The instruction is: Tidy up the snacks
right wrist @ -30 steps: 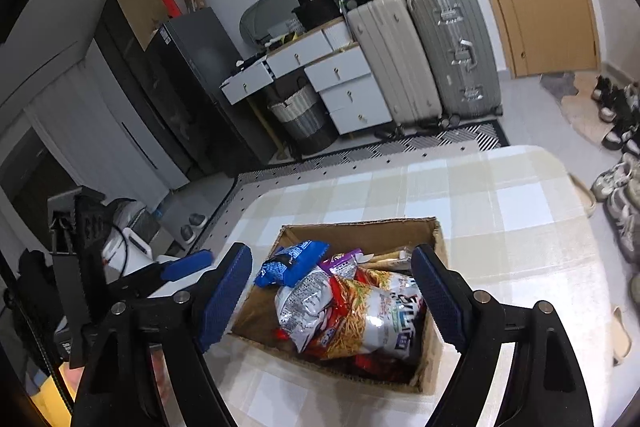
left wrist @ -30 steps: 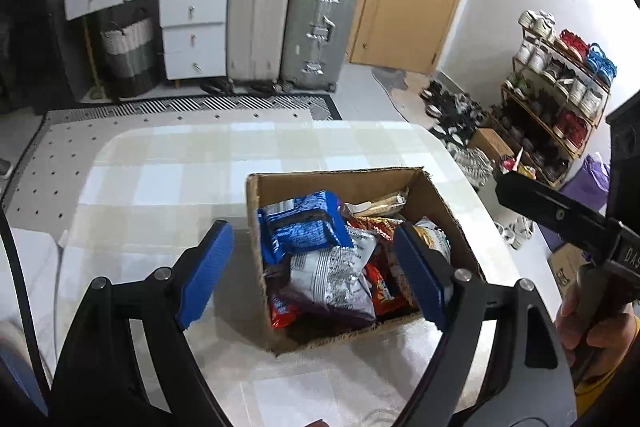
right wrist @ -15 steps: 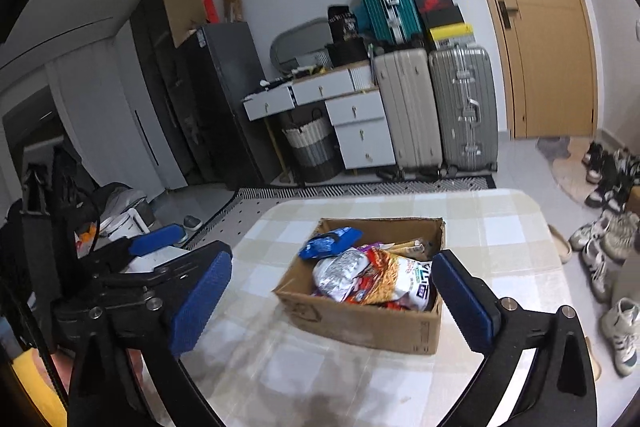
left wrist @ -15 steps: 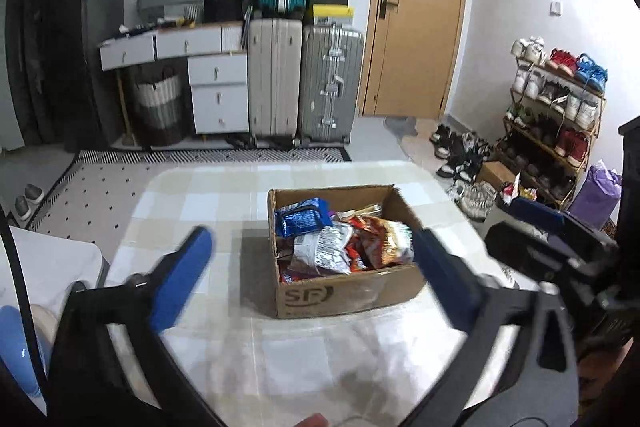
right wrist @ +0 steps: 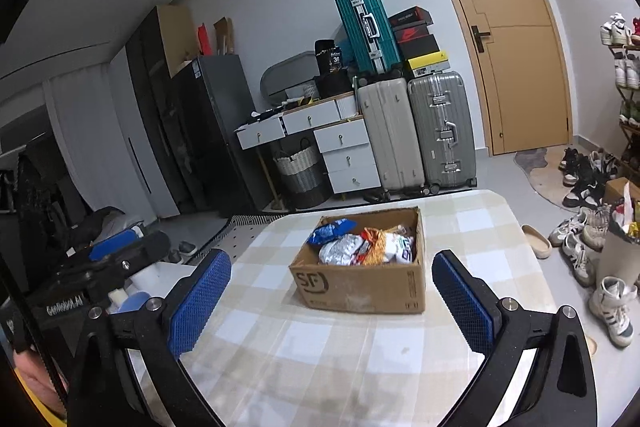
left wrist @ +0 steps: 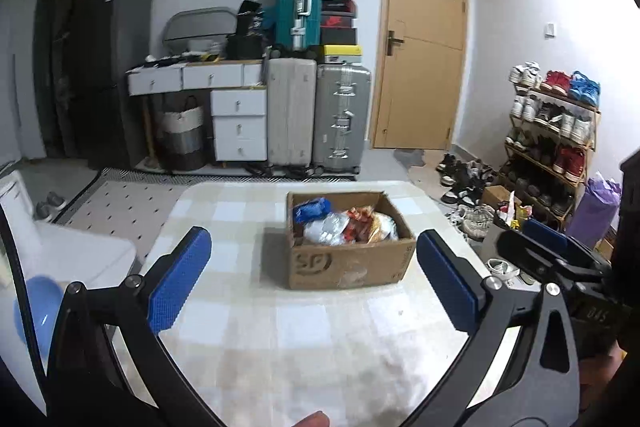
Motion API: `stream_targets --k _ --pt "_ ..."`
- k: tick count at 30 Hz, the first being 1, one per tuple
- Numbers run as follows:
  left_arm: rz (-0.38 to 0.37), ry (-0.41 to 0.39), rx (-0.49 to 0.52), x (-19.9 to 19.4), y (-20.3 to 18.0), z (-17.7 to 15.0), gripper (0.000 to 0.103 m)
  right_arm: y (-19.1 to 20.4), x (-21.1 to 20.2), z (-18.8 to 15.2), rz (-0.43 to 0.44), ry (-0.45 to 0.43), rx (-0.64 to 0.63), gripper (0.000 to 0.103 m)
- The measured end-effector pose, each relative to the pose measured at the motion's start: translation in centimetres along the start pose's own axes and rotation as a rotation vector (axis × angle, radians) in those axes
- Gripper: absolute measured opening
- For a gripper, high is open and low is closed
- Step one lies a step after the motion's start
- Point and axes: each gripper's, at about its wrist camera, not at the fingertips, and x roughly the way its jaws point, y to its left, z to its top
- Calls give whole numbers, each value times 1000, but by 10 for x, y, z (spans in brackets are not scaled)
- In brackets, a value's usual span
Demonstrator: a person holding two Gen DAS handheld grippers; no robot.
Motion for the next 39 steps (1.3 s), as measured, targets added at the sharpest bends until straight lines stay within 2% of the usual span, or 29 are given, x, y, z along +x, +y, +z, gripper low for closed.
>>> stream_targets --k 7,12,16,18,23,29,39 --pt "8 10 -32 -51 18 -53 103 7 -42 -41 -9 -56 -13 103" --pt "46 4 36 -55 17 -104 103 14 -46 -78 -27 -48 -28 103" --pt "17 -1 38 -47 14 -131 103 17 -40 -104 -71 -40 -69 103" --pt "20 -44 34 -50 13 -144 103 21 -38 -113 -94 -33 -106 103" --pt "79 -121 35 -47 11 -149 103 23 -39 -123 -125 -54 -147 103" --pt "77 -90 -19 -34 18 -149 103 28 -35 -122 -101 -59 -156 103" --pt "80 -76 -17 -18 17 -143 103 29 -37 -121 -88 -72 -160 103"
